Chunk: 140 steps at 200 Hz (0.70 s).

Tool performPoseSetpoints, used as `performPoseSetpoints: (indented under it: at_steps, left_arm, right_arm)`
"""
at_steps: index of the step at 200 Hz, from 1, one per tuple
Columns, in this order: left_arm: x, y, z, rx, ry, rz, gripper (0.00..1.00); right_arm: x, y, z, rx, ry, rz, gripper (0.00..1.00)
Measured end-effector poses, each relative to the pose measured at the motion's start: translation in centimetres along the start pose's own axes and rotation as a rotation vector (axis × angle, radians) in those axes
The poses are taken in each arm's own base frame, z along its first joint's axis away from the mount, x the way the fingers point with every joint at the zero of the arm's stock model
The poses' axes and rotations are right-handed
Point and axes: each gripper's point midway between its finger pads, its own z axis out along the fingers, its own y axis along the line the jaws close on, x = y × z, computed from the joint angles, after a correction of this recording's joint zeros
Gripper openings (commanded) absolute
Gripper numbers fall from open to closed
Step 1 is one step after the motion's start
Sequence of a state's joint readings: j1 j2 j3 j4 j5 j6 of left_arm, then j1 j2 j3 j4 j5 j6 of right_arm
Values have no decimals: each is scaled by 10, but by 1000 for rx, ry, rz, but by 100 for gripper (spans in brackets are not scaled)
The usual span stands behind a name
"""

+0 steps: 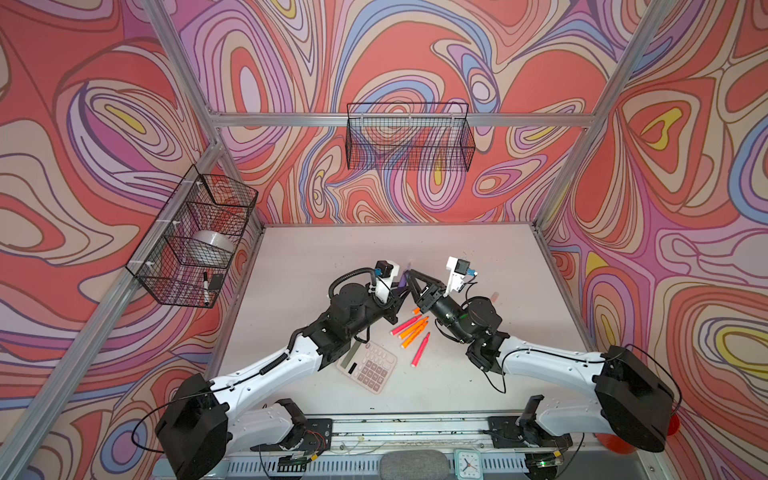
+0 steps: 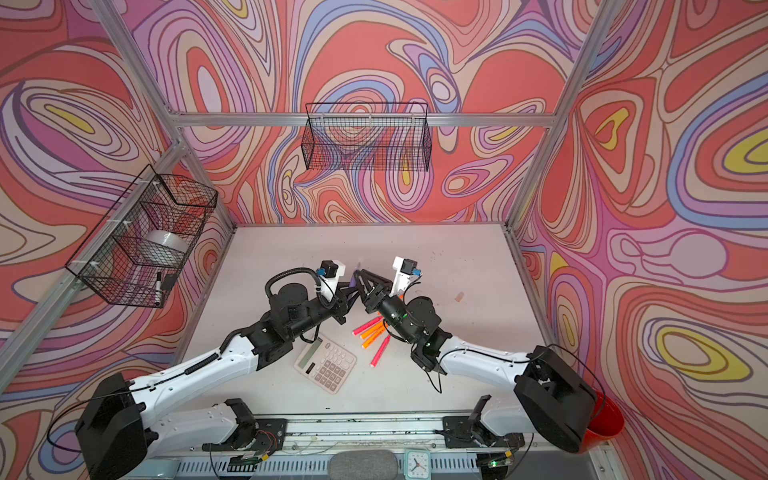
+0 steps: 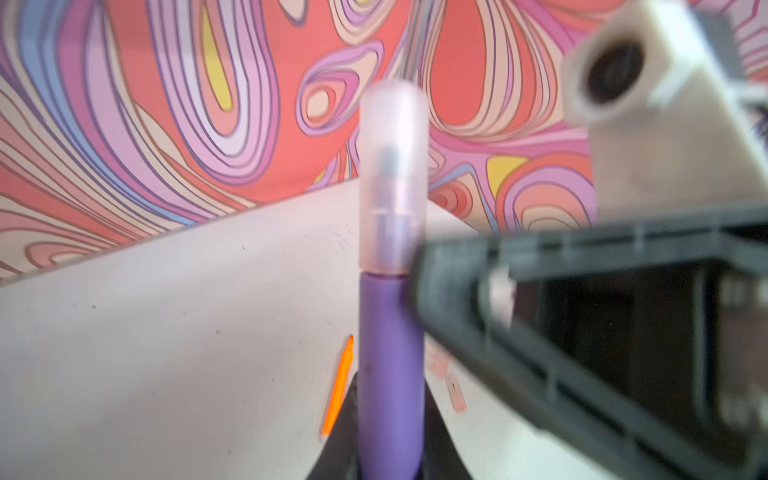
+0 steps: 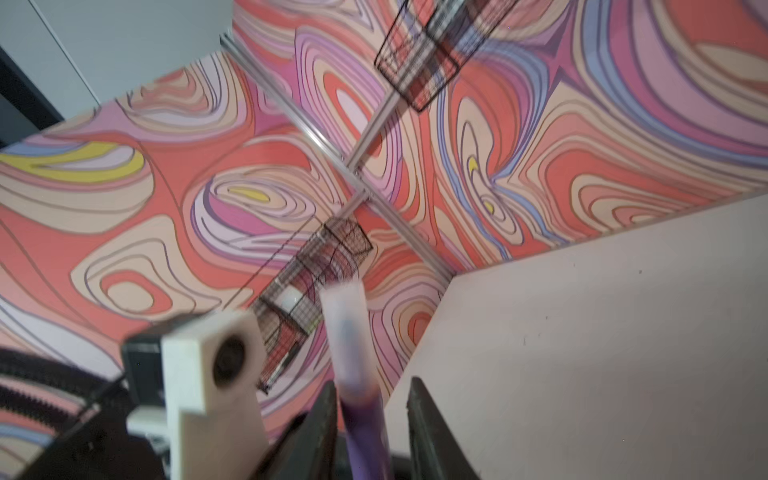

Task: Insert the pens into the pen caps
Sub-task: 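Open the right gripper, releasing the cap on the marker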

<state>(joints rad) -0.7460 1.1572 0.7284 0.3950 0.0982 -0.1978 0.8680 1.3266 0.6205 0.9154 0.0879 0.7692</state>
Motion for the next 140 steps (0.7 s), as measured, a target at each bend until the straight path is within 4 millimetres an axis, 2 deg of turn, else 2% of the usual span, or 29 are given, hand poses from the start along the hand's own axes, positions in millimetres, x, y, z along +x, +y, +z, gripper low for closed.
performPoseSetpoints:
  at_steps: [11, 35, 50, 68, 86, 99, 140]
  left_arm:
    - [-7, 5, -2, -17, -23, -1, 0]
    - [-18, -1, -6, 9, -84, 7, 0]
    - [-14, -3, -10, 25, -91, 12, 0]
    - [-3, -7, -15, 52, -72, 19, 0]
    - [9, -10, -18, 79, -47, 22, 0]
    - [15, -12, -18, 95, -35, 27, 0]
    - [22, -20, -21, 147, -3, 26, 0]
  right_arm:
    - [1, 3, -2, -5, 11, -1, 53]
    - [6, -3, -14, 18, 39, -13, 60]
    - [6, -10, -23, 33, 50, -18, 63]
    - [-6, -12, -30, 35, 46, -29, 64]
    - [-18, -4, -33, 2, 34, -49, 68]
    - [-21, 3, -35, -26, 42, -68, 69]
    - [-29, 28, -21, -80, 77, -107, 64]
